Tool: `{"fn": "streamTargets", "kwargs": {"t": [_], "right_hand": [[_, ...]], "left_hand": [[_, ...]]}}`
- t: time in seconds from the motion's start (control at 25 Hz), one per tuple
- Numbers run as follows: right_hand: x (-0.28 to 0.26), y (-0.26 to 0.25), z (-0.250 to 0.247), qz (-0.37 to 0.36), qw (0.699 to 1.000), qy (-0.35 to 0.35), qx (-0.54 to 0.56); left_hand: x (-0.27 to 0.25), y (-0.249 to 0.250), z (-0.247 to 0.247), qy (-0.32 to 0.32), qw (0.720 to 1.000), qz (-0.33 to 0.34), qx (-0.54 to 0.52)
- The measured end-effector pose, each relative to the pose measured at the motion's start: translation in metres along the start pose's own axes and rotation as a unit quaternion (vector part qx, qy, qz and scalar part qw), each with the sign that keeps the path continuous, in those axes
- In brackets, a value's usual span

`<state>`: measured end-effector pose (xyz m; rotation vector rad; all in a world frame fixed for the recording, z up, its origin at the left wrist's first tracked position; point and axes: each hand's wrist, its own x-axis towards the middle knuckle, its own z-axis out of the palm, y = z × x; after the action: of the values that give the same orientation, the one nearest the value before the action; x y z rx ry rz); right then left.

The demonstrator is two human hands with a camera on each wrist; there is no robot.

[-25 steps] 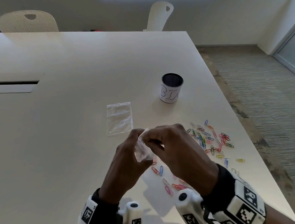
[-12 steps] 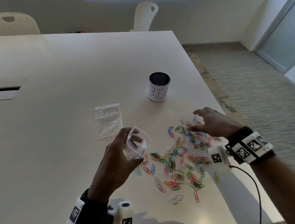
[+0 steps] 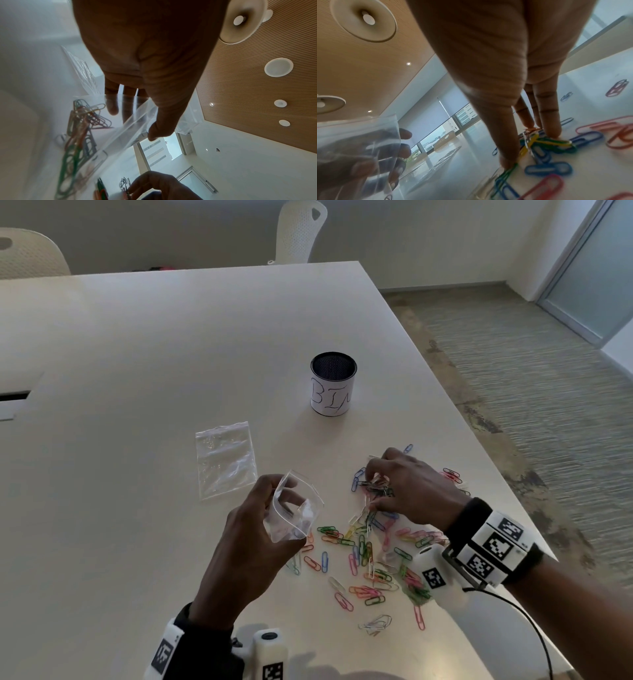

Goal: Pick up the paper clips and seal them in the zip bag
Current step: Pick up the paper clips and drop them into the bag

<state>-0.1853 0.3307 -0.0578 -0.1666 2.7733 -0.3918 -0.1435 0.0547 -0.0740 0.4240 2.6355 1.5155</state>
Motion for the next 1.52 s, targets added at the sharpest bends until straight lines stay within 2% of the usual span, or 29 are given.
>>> {"fn": "streamTargets", "kwargs": {"t": [0.24, 0.48, 0.68, 0.84, 0.92, 1.12, 1.32, 1.52], "right_hand": [[-0.001, -0.003, 0.011, -0.038, 0.997, 0.069, -0.005], [0.006, 0.002, 0.016, -0.045, 0.994, 0.097, 0.012], [-0.001, 0.0, -0.007, -0.01, 0.977, 0.098, 0.188], [-0.026, -0.04, -0.038, -0.052, 0.923, 0.092, 0.37], [-0.035, -0.066, -0.046, -0.082, 0.907, 0.092, 0.403], [-0.036, -0.107, -0.029, -0.117, 0.935, 0.161, 0.294], [-0.033, -0.113, -0.015, -0.141, 0.946, 0.159, 0.244], [-0.042, -0.114, -0.031, -0.162, 0.954, 0.148, 0.204]], "left_hand": [[0.001, -0.001, 0.002, -0.007, 1.0, -0.006, 0.006], [0.0, 0.003, 0.006, -0.006, 1.0, -0.003, 0.012], [0.002, 0.001, 0.007, -0.009, 1.0, -0.006, 0.005], [0.002, 0.0, 0.01, -0.002, 1.0, 0.001, 0.009], [0.003, 0.0, 0.011, 0.0, 1.0, 0.004, 0.008], [0.003, 0.005, 0.01, 0.016, 1.0, 0.002, -0.002], [-0.001, 0.003, 0.007, 0.029, 1.0, -0.009, -0.009], [-0.002, 0.003, 0.005, 0.02, 0.999, -0.013, -0.021]]}}
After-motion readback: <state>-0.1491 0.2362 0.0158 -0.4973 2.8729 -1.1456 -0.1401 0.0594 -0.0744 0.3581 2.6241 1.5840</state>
